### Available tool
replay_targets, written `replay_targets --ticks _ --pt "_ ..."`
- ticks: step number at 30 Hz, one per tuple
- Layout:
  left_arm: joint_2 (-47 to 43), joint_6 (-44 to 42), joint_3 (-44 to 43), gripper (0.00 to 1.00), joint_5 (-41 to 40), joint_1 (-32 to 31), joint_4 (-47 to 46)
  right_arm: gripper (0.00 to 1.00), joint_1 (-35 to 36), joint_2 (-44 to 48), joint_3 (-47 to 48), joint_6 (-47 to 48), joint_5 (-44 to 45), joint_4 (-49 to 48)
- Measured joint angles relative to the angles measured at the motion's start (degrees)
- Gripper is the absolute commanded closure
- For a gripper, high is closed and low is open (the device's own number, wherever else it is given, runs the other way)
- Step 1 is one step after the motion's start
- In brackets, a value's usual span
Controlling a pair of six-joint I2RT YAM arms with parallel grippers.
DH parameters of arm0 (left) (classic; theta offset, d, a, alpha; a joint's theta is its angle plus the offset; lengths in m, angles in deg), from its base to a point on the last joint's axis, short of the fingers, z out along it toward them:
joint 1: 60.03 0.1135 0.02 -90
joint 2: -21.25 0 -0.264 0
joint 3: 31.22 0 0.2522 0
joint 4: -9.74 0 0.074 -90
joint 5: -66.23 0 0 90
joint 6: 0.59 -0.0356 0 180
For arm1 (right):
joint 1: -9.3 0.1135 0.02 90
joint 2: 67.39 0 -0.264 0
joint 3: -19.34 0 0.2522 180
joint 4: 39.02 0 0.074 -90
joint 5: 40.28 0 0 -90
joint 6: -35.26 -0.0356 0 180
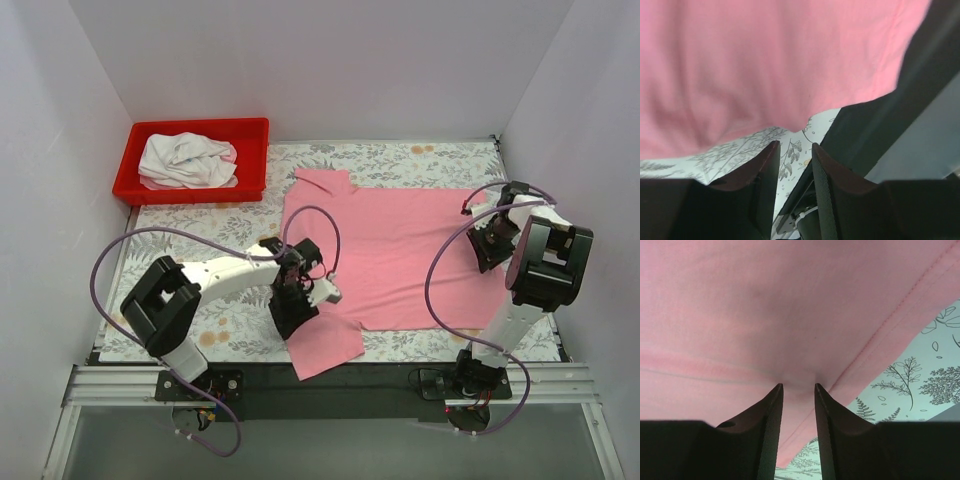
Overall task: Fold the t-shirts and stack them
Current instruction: Flatten the tshirt out
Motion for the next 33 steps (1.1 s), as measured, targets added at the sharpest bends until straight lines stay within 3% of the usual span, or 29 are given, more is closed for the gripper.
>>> replay_targets --ticks 4,5,8,10,14,23,33 --pt "0.5 -0.3 -13.8 0.63 4.0 8.0 2.3 0.50 -0.3 1.9 2.5 1.4 -3.6 3.6" --pt "1.0 -0.3 -18.3 0.56 5.0 11.0 1.9 0.43 -0.3 2.4 4.2 1.7 -4.8 4.4" --pt "4.4 0.5 -30.9 0.50 6.8 19.6 -1.4 0.23 -0.3 3.8 9.8 1.6 -8.0 5.2" --pt "7.4 1.7 -36.9 0.46 7.4 24.0 -3.8 0.19 -0.3 3.9 14.7 1.3 -10.3 5.3" --pt "16.0 6.1 -46.5 0.44 6.7 29.0 -10.2 0.21 -0.3 1.2 25.1 -1.2 -14.4 5.6" --pt "39.5 17.6 -67.3 0.52 -5.6 29.4 -20.9 0.38 -0.3 -17.1 44.9 -7.6 -15.5 4.5" --pt "46.9 20.1 -68.7 0.60 -14.6 29.5 -25.9 0.44 -0.3 -27.3 49.9 -10.0 -11.6 1.8"
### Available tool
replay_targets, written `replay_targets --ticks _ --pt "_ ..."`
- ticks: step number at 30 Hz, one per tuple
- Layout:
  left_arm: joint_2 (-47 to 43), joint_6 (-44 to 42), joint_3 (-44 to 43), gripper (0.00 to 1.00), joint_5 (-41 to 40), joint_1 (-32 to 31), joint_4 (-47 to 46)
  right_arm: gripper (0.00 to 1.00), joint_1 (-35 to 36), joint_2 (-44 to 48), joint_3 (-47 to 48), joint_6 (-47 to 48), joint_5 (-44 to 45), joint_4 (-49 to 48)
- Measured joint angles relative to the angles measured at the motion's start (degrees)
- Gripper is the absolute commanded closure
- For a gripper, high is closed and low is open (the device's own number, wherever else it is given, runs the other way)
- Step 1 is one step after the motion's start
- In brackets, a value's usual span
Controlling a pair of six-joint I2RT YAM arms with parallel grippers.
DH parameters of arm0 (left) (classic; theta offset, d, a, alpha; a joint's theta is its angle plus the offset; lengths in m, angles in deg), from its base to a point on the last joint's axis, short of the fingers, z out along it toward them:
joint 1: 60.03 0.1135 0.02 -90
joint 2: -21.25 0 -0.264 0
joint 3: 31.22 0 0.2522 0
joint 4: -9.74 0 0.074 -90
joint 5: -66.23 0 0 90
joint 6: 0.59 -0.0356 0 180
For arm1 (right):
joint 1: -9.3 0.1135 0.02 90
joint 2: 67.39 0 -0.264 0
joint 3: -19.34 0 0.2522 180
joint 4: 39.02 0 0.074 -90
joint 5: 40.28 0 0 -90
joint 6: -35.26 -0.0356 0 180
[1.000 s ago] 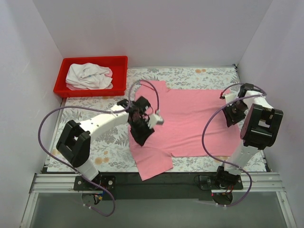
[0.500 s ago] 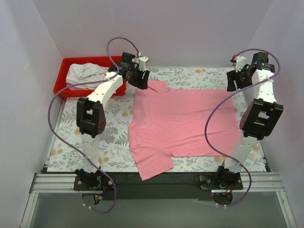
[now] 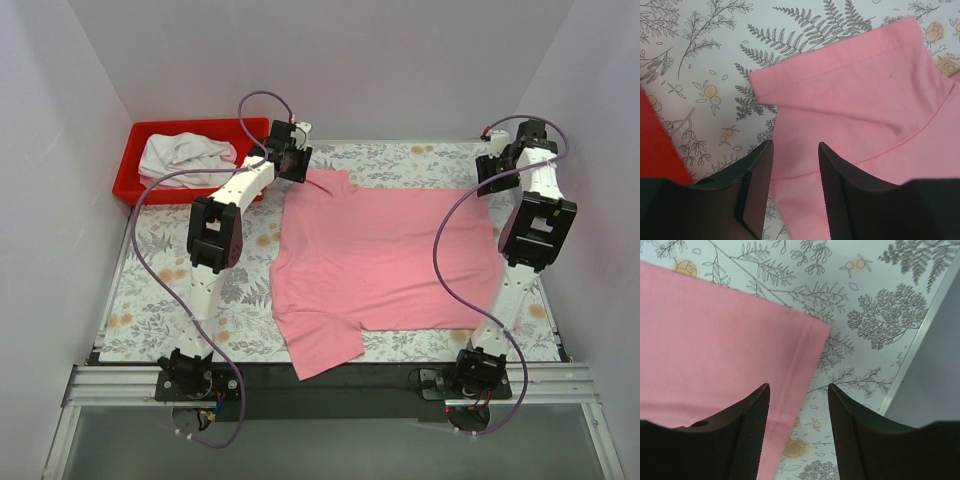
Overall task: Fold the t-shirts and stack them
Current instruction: Flatten the tshirt out
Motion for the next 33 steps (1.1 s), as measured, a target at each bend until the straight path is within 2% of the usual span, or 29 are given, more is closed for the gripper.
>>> replay_targets --ticks 7,15,24,30,33 --pt "1.0 0.0 0.0 0.60 -1.0 0.0 -1.9 0.54 0.0 -2.6 1.9 -0.3 0.8 -4.3" --pt "2.0 0.3 0.0 0.59 -1.7 0.0 -2.8 0.55 0.0 -7.2 2.4 -1.8 1.3 -9.0" --pt "2.3 0.0 0.0 0.59 -2.1 0.0 -3.1 0.56 0.0 -7.8 2.7 -3.0 0.3 -12.2" --pt "3.4 -0.1 -0.3 0.60 -2.2 0.0 -3.5 0.78 0.0 -8.0 2.7 -2.9 -2.2 -12.6" --pt "4.3 -0.1 -0.3 0.62 -2.2 0.0 -3.5 0.98 0.0 -8.2 2.7 -2.9 -3.1 -13.0"
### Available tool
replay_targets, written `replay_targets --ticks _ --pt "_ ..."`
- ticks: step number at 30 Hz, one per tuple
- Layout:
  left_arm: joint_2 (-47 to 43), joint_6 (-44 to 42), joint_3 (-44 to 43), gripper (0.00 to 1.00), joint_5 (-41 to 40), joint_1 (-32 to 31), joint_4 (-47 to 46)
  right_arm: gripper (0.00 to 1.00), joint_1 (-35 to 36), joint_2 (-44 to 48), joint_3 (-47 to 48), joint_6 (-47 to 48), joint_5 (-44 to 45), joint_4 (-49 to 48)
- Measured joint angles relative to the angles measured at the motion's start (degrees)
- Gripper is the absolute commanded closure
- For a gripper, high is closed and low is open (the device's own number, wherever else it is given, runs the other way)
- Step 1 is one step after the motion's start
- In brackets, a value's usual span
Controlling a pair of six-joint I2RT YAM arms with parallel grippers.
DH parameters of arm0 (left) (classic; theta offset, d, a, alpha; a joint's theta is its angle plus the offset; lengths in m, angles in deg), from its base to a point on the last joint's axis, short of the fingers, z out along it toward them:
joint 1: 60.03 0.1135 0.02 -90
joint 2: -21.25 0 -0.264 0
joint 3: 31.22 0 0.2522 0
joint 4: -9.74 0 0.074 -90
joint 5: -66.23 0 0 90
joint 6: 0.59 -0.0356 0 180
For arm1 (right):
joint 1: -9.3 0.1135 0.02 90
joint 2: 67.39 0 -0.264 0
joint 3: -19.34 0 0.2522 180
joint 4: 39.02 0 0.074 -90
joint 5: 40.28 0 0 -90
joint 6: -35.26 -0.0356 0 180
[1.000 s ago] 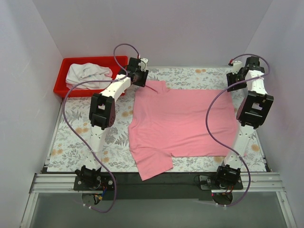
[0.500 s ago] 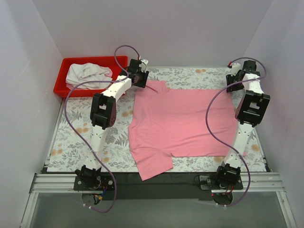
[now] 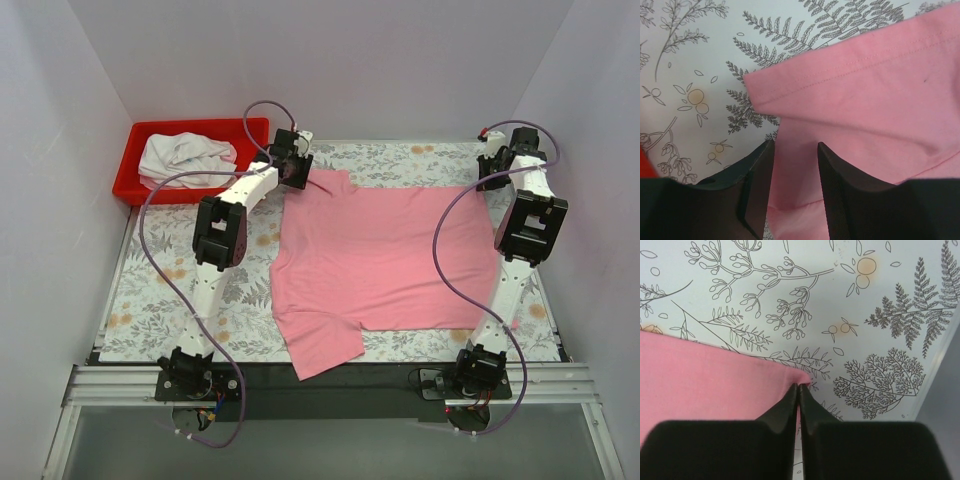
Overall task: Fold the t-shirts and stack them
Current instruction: Flatten the tshirt out
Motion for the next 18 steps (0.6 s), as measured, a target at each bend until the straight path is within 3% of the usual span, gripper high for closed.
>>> replay_targets --ticks 18 --pt "5.0 -0.7 -5.6 0.62 0.1 0.0 -2.7 0.99 0.0 0.0 -0.3 0.1 -0.3 -0.9"
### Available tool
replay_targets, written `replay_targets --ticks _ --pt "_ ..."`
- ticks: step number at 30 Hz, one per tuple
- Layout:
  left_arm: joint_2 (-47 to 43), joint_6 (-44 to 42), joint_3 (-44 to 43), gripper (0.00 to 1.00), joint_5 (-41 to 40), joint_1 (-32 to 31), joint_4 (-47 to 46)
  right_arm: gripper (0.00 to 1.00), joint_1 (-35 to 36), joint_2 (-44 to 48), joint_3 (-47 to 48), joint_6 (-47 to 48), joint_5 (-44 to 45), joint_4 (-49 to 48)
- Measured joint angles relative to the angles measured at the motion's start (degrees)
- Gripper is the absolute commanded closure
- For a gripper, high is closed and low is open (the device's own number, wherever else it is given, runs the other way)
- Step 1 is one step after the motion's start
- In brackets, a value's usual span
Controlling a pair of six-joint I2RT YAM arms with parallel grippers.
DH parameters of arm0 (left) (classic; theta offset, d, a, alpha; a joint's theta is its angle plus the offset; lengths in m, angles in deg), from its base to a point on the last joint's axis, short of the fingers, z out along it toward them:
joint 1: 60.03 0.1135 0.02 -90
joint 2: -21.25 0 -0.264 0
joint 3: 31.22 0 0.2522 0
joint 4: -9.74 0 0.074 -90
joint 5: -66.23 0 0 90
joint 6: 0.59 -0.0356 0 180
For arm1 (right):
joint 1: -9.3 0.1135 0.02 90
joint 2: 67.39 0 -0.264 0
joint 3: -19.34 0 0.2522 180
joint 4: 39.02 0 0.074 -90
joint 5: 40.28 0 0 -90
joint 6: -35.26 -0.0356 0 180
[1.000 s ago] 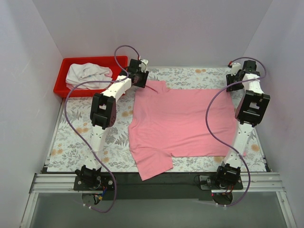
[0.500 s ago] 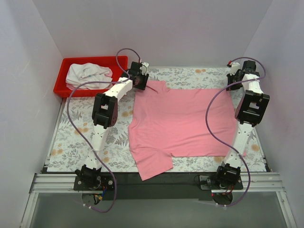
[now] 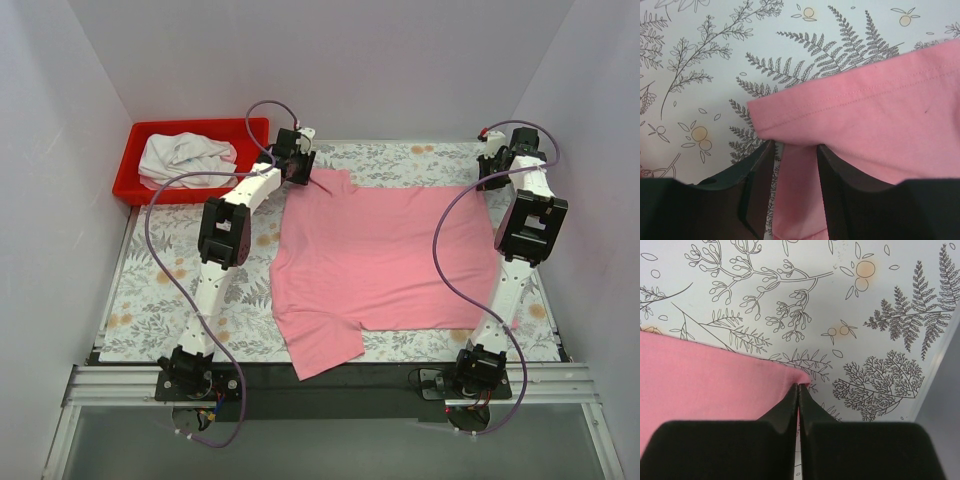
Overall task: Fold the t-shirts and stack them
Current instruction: Flatten the tshirt out, then fold the tshirt
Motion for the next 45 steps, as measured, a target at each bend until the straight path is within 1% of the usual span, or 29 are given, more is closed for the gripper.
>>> replay_targets --ticks 2,5,8,9,12,13,18,25,29,34,40,45 --pt "0.2 -0.2 0.0 0.62 0.0 0.0 -0.9 0.99 0.0 0.0 0.0 0.0 0.0 0.0" --pt "0.5 -0.3 -0.2 0.66 0.1 0.0 -1.5 0.99 0.0 0.0 0.0 0.0 0.0 -0.1" --pt "0.5 -0.4 -0.2 0.77 0.3 0.0 -1.9 0.99 0.0 0.0 0.0 0.1 -0.1 -0.2" --pt "0.5 -0.4 -0.2 0.86 0.4 0.0 -1.9 0.99 0.0 0.0 0.0 0.2 -0.1 -0.2" --pt "0.5 -0.6 -0.2 0.95 0.9 -0.2 -2.1 0.99 0.0 0.0 0.0 0.2 -0.1 -0.3" --pt "0.5 -0.7 -0.2 1.00 1.0 -0.2 -2.1 0.99 0.0 0.0 0.0 0.2 -0.1 -0.3" --pt "0.2 -0.9 0.6 1.00 2.2 -0.1 -2.8 0.99 -0.1 0.0 0.0 0.3 -0.6 -0.4" --pt "-5.0 -0.9 9.0 1.00 5.8 1.4 -5.4 0.99 -1.0 1.6 -1.1 0.3 -2.9 -0.4" --pt "-8.1 -0.9 11.5 1.00 7.7 2.0 -5.9 0.99 -1.7 3.6 -1.2 0.2 -4.4 -0.4" --pt "-10.8 -0.9 12.4 1.00 9.4 2.3 -7.2 0.99 -1.9 6.1 -1.5 0.1 -6.1 -0.5" --pt "-12.0 -1.0 13.2 1.00 10.7 2.2 -8.1 0.99 -2.3 7.5 -2.3 0.2 -7.4 -0.7" --pt "-15.8 -1.9 19.2 1.00 11.0 2.2 -8.0 0.99 -3.3 9.2 -5.6 1.2 -8.1 -0.6"
